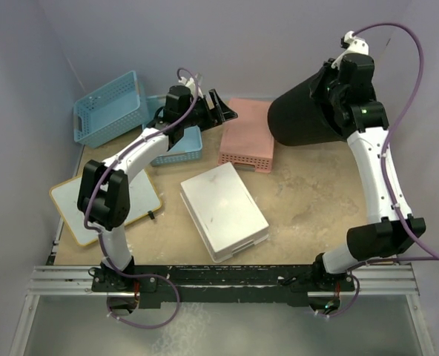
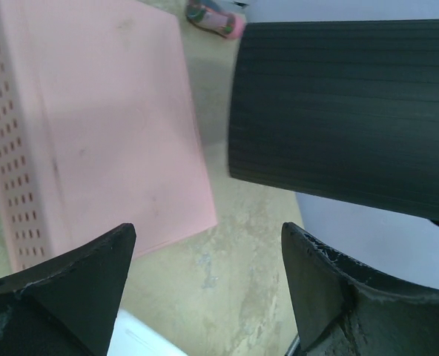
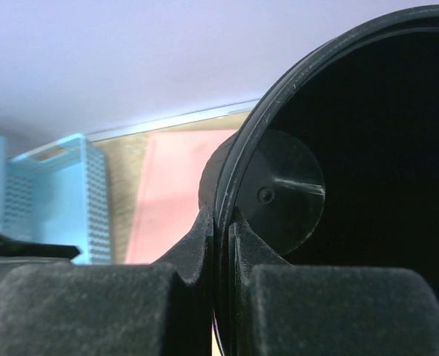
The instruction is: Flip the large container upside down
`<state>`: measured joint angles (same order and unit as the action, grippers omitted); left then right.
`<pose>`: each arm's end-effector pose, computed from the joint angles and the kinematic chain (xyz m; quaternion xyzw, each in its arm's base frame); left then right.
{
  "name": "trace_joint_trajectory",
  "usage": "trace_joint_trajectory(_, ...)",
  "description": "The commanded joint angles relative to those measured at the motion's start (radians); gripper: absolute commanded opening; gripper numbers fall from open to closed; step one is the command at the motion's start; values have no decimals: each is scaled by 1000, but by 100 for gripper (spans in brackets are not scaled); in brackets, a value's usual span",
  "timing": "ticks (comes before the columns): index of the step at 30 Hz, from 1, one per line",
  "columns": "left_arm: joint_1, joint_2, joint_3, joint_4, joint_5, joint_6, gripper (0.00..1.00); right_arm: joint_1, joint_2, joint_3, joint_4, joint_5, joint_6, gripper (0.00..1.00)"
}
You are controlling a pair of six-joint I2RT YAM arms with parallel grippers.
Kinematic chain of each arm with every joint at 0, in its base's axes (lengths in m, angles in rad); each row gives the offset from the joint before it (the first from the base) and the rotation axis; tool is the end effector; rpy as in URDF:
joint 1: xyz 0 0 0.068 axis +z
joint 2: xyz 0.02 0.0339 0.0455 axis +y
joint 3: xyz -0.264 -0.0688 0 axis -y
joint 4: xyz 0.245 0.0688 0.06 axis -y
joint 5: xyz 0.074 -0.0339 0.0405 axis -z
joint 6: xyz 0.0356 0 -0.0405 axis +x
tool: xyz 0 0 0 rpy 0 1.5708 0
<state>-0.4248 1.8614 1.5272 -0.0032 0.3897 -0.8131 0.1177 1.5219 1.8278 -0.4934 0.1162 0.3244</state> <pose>0.4023 -0.1968 0.3074 -0.0445 0.8069 -0.4578 0.3705 0.3283 0.0347 0.4878 0.1162 0.7610 0.0960 0.6310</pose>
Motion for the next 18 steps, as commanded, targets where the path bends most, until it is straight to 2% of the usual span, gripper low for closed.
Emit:
trace_joint_trajectory(1,1,14,16,123,88,-77,77,3,-44,-60,246,-141,138,0)
trace_joint_trajectory(10,71,-14,-24,194,110,-133,77,4,-20,-132,467,-390,361,0)
trace_joint_trajectory(15,79,-11,-44,194,118,-128,77,3,-28,-156,529,-396,402,0)
trace_joint_trajectory(18,79,11,-63,288,148,-189,77,3,-39,-189,528,-389,406,0)
